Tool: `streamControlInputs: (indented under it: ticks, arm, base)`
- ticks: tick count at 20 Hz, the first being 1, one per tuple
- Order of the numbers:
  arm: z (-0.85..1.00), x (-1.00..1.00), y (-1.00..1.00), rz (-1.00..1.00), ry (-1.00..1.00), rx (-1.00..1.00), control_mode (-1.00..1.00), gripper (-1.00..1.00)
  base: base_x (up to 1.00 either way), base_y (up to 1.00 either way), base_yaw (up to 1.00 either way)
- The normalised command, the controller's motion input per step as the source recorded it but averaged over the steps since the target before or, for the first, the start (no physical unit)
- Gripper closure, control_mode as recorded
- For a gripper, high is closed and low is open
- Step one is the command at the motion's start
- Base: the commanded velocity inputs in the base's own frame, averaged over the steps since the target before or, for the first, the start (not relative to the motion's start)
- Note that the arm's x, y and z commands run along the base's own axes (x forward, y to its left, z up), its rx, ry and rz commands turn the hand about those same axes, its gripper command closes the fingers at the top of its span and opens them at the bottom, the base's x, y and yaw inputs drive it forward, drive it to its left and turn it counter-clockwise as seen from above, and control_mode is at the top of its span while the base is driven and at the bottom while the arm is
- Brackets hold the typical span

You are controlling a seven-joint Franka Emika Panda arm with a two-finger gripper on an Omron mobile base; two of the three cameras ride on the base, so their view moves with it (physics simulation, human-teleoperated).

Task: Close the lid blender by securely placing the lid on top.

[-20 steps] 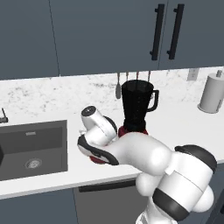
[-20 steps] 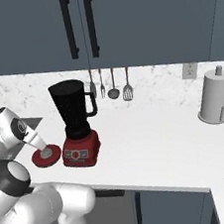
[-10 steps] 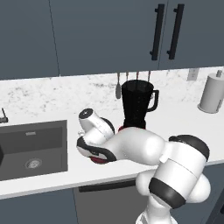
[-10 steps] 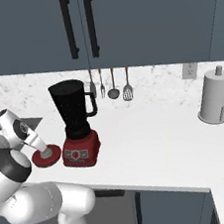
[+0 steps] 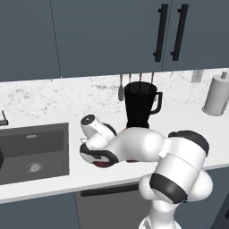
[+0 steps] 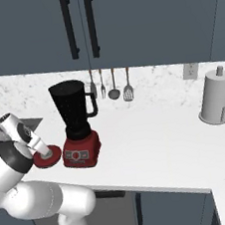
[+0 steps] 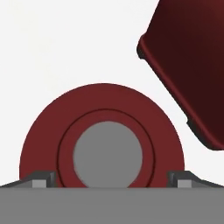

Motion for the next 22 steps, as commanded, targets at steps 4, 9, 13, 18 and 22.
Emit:
streamControlInputs:
  ticks: [4,9,13,18,22]
  arm:
    - [-0.13,0.10,0.00,0.00,0.00,0.00,-1.00,-1.00]
    - [-0.15,0.10,0.00,0.00,0.00,0.00,-1.00,-1.00]
    - [-0.18,0.09,0.00,0.00,0.00,0.00,-1.00,-1.00]
    - [-0.20,0.08,0.00,0.00,0.00,0.00,-1.00,-1.00]
    - [-0.27,0.05,0.00,0.00,0.00,0.00,-1.00,-1.00]
  base:
    - [0.00,0.00,0.00]
    - [0.00,0.00,0.00]
    - [0.00,0.00,0.00]
    - [0.00,0.00,0.00]
    - [0.00,0.00,0.00]
